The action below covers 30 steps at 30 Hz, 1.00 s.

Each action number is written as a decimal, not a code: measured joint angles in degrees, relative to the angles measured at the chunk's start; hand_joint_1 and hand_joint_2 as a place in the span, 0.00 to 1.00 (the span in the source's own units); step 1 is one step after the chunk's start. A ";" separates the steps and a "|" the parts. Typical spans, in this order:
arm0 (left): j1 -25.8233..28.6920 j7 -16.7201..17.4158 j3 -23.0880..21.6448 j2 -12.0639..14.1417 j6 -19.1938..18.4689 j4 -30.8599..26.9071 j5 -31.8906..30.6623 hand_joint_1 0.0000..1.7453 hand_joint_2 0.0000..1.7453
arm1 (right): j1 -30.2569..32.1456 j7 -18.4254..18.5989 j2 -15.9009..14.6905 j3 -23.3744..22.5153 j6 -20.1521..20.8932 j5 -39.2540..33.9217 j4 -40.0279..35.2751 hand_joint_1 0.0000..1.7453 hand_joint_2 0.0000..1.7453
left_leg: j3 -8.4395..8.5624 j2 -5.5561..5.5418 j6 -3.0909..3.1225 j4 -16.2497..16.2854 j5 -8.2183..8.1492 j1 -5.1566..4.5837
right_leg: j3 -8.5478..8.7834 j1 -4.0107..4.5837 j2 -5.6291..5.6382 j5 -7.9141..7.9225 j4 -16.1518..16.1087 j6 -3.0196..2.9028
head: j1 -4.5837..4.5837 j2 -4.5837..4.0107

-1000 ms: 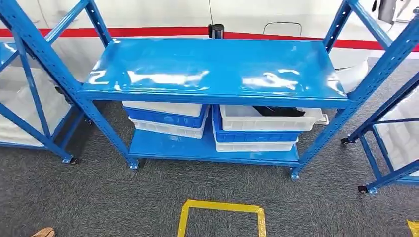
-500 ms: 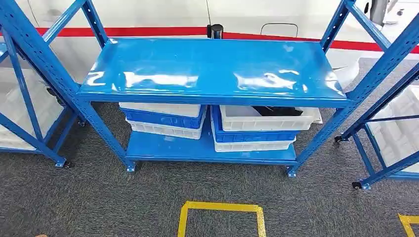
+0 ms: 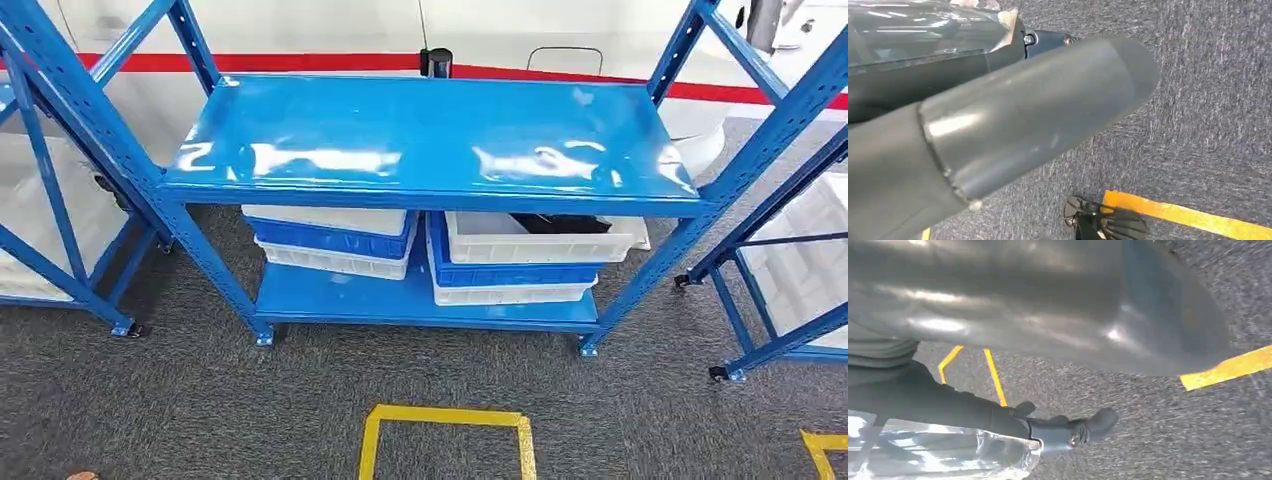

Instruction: Take the parts from the cabinet and place them on the table.

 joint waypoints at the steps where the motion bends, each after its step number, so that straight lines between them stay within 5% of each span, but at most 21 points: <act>1: 0.00 0.02 -0.02 0.00 0.00 0.00 -0.02 0.00 0.00 | 0.09 0.02 -0.02 0.00 -0.02 0.00 0.00 0.00 0.00 | -0.06 0.00 -0.23 0.03 0.08 0.20 | 0.99 -0.30 -0.05 0.80 -1.55 0.57 | 0.02 0.00; 4: -0.01 0.04 0.00 -0.07 -0.09 0.00 -0.07 0.00 0.00 | 0.00 0.13 -0.24 0.00 -0.11 0.11 0.00 0.00 0.00 | -0.35 -0.05 -1.69 0.88 -0.02 0.82 | 9.37 -1.47 -0.59 5.92 -16.49 2.84 | 0.02 0.00; 5: 0.02 0.07 -0.02 0.11 -0.09 -0.02 -0.07 0.00 0.00 | -0.21 0.13 -0.13 0.07 -0.11 0.11 0.02 0.00 0.00 | -0.65 -0.06 -2.48 1.35 -0.33 0.43 | 9.36 -0.86 -0.36 5.75 -17.18 2.19 | 0.37 0.00; 6: -0.01 0.04 -0.02 0.04 -0.07 -0.02 -0.07 0.00 0.00 | -0.18 0.13 -0.18 0.09 -0.13 0.13 0.00 0.00 0.00 | -0.59 -0.07 -2.78 1.44 -0.44 0.43 | 8.99 -0.82 -0.17 6.05 -17.24 1.20 | 0.00 0.00; 10: 0.01 0.07 -0.02 0.02 -0.02 0.00 -0.07 0.00 0.00 | -0.03 0.26 -0.17 0.11 -0.13 0.15 0.02 0.00 0.00 | -0.81 -0.17 -3.74 1.78 -0.58 1.29 | 8.71 -0.92 -0.18 6.63 -16.95 -1.02 | -0.09 0.00; 13: 0.00 0.00 -0.02 0.00 -0.04 0.00 -0.07 0.00 0.00 | -0.07 0.26 -0.22 0.13 -0.13 0.13 0.02 0.00 0.00 | -5.56 -0.32 -3.84 13.01 -8.67 1.23 | 7.96 -0.28 -0.27 7.39 -16.88 -2.20 | -0.24 0.00; 15: 0.08 -0.15 0.00 0.07 -0.07 0.00 -0.04 0.00 0.00 | 0.05 0.24 -0.20 0.11 -0.13 0.11 0.02 0.00 0.00 | -7.85 -0.32 -3.67 19.41 -10.98 1.18 | 7.41 0.27 -0.30 7.68 -16.85 -2.59 | -0.22 0.00; 17: 0.14 -0.44 0.00 0.09 -0.07 0.00 0.02 0.00 0.00 | 0.26 0.17 -0.20 0.11 -0.13 0.07 0.02 0.00 0.00 | -5.20 -0.31 -2.93 15.80 -8.39 0.93 | 7.22 0.69 -0.30 7.89 -16.85 -2.62 | -0.22 0.00; 19: 0.08 -0.61 0.00 0.09 -0.07 0.00 0.02 0.00 0.00 | 0.19 0.11 -0.17 0.11 -0.13 0.00 0.02 0.00 0.00 | 0.83 -0.49 -1.67 5.62 -4.26 0.44 | 7.22 0.95 -0.22 8.16 -16.86 -2.58 | -0.20 0.00; 20: -0.03 -0.63 -0.02 0.20 -0.07 -0.02 0.02 0.00 0.00 | 0.16 0.09 -0.06 0.11 -0.13 -0.04 0.02 0.00 0.00 | 2.77 -0.66 -1.03 1.77 -4.42 0.08 | 7.20 0.91 -0.25 8.32 -16.84 -2.34 | -0.17 0.00; 21: -0.11 -0.66 -0.02 0.13 -0.07 0.00 0.00 0.00 0.00 | 0.13 0.04 -0.04 0.11 -0.13 -0.07 0.02 0.00 0.00 | 2.66 -0.26 -1.29 1.62 -3.82 -0.20 | 7.07 1.46 -0.27 8.47 -16.78 -2.06 | -0.09 0.00; 22: -0.11 -0.77 -0.02 0.09 -0.07 0.00 0.00 0.00 0.00 | 0.08 0.04 -0.05 0.11 -0.13 -0.07 0.02 0.00 0.00 | 2.48 -0.23 -1.34 1.71 -3.76 -0.47 | 6.92 1.09 -0.43 8.70 -16.79 -1.71 | -0.31 0.00; 24: 0.00 -0.77 0.00 0.09 -0.04 0.00 0.02 0.00 0.00 | 0.01 0.04 0.11 0.13 -0.13 -0.07 0.02 0.00 0.00 | 2.23 -0.27 -0.88 1.42 -3.15 -0.74 | 6.92 0.88 -0.49 9.23 -17.18 -0.91 | -0.28 0.00; 25: -0.04 -0.77 0.00 0.09 -0.04 0.00 0.02 0.00 0.00 | 0.02 0.04 0.09 0.13 -0.13 -0.07 0.04 0.00 0.00 | 2.20 -0.19 -0.58 0.41 -2.11 -0.41 | 6.47 1.69 -0.49 9.12 -16.89 -0.52 | -0.18 0.00; 26: -0.12 -0.77 0.00 0.00 -0.02 0.00 0.02 0.00 0.00 | 0.09 0.04 0.02 0.11 -0.13 -0.09 0.04 0.00 0.00 | 2.04 0.00 -0.38 0.09 -1.62 -0.32 | 5.56 0.88 -0.64 7.93 -15.75 -0.69 | -0.13 0.00; 28: -0.14 -0.77 0.02 0.07 -0.04 0.00 0.02 0.00 0.00 | 0.09 0.04 -0.02 0.13 -0.13 -0.09 0.04 0.00 0.00 | 0.91 0.08 0.00 0.13 -0.96 -0.44 | 2.24 1.02 -0.54 2.91 -7.79 -1.56 | 0.11 0.00; 30: -0.08 -0.76 0.02 -0.02 -0.04 0.00 0.02 0.00 0.00 | 0.14 0.04 -0.11 0.11 -0.13 -0.09 0.07 0.00 0.00 | -0.02 0.22 0.06 0.22 -0.32 -0.60 | -0.36 0.92 -0.53 -0.14 -0.13 -1.43 | 0.13 0.00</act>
